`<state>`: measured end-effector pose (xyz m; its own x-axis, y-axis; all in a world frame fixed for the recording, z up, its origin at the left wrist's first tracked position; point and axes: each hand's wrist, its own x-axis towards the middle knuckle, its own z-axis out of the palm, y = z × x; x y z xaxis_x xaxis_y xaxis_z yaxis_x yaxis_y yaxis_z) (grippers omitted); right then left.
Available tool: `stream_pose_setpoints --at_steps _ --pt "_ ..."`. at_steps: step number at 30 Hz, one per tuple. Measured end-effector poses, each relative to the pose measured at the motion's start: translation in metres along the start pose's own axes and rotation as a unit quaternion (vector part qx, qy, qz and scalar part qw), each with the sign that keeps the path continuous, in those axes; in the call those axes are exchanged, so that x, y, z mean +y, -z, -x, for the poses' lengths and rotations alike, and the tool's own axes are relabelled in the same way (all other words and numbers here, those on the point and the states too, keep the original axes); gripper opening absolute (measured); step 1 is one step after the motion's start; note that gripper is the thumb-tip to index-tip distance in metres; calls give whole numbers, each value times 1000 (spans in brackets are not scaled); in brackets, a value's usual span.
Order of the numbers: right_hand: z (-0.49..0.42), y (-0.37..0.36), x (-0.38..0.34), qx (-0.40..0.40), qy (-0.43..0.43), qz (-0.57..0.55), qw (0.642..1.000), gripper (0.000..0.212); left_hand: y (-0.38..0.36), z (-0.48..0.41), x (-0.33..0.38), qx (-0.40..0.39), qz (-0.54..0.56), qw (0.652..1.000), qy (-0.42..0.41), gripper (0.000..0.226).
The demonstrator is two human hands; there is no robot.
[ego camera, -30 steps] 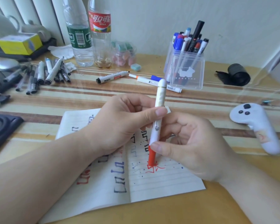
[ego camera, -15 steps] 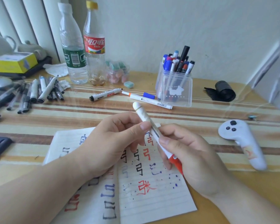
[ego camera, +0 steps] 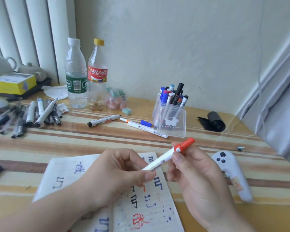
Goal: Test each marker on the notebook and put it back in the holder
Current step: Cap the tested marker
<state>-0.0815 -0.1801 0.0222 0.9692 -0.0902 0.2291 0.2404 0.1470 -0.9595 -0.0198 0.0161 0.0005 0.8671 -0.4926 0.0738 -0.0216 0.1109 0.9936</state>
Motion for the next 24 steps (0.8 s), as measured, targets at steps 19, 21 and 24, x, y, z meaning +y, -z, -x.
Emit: stream_pose_setpoints --at_steps 19,21,24 --pt "-228 17 -125 181 240 432 850 27 0 -7 3 -17 -11 1000 20 18" --pt "-235 16 -115 171 246 454 839 38 1 -8 2 -12 -13 1000 15 17" --pt "-239 18 -103 151 243 475 832 45 2 -11 1 13 1 1000 5 13"
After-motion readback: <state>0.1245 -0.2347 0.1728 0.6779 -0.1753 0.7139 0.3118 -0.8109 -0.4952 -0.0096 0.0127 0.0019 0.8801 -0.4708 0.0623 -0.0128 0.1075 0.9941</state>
